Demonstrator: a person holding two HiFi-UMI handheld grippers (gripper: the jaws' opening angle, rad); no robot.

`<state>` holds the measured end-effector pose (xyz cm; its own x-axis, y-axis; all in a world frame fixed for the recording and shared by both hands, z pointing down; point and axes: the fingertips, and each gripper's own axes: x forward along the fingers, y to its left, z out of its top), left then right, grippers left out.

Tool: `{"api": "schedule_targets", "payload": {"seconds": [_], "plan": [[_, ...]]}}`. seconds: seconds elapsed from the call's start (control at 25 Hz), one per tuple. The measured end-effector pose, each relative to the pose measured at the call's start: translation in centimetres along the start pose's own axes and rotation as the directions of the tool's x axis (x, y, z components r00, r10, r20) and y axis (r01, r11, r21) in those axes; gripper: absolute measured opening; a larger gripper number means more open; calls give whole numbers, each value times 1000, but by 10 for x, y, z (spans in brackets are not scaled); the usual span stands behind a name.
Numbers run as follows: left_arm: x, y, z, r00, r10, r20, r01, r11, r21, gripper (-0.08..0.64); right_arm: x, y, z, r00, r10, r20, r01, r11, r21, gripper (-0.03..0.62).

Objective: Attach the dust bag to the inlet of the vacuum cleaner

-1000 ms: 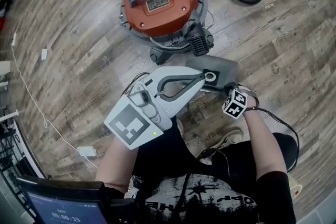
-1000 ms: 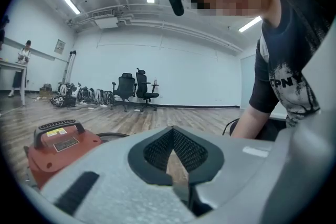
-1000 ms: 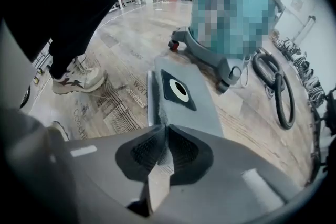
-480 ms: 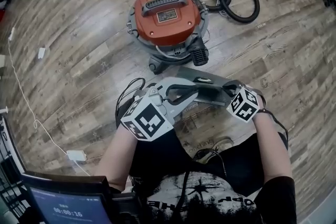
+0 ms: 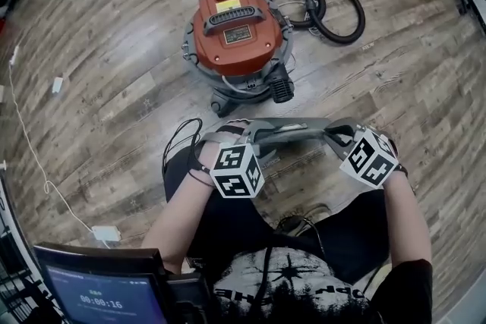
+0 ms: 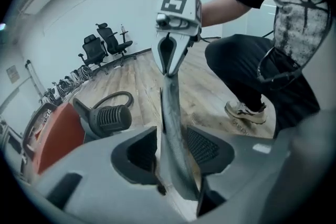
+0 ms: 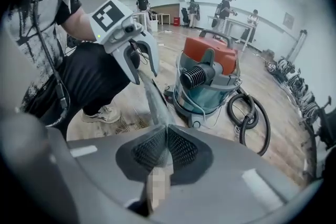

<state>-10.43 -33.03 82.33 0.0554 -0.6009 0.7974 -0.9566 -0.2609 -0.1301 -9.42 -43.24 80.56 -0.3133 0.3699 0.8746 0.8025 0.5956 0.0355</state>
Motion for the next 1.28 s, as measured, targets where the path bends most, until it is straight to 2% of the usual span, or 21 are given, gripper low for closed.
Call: {"api": "schedule_targets", "payload": {"seconds": [0.12, 0.28, 0.44, 0.6, 0.72, 0.8, 0.84, 0.92, 1.08, 1.28], "plan": [[7, 2, -5, 1000, 10, -20, -10, 1000, -20, 165, -10, 3, 9, 1000, -4, 11, 5, 999, -33, 20], [11, 8, -5, 998, 59, -31, -59, 998, -15, 64, -12, 6, 14, 1000, -3, 23, 4, 999, -52, 20], [13, 12, -4, 995, 87, -40, -87, 996, -11, 37, -14, 10, 12, 1000, 1, 28, 1, 999, -53, 20], [9, 18, 3, 994, 106, -16, -107, 994, -33, 28, -18, 8, 10, 1000, -13, 23, 14, 998, -65, 27], [1, 24, 8, 994, 113, -11, -114, 992, -52, 26, -24, 5, 17, 999, -38, 28, 41, 995, -93, 68], [-3, 27, 12, 993, 117, -11, -117, 992, -51, 25, -27, 6, 28, 999, -33, 39, 37, 993, -112, 167], [-5, 28, 13, 993, 120, -11, -120, 992, -47, 25, -26, 6, 34, 999, -31, 42, 36, 991, -125, 191], [-9, 30, 17, 992, 129, -5, -129, 991, -46, 25, -19, 8, 44, 999, -34, 22, 37, 985, -170, 206], [-19, 31, 24, 989, 144, 19, -143, 989, -43, 25, 4, 9, 49, 997, -60, -45, 46, 962, -270, 184], [-28, 36, 26, 985, 167, 42, -164, 984, -67, 25, 13, -4, 55, 987, -141, -83, 102, 929, -356, 42]]}}
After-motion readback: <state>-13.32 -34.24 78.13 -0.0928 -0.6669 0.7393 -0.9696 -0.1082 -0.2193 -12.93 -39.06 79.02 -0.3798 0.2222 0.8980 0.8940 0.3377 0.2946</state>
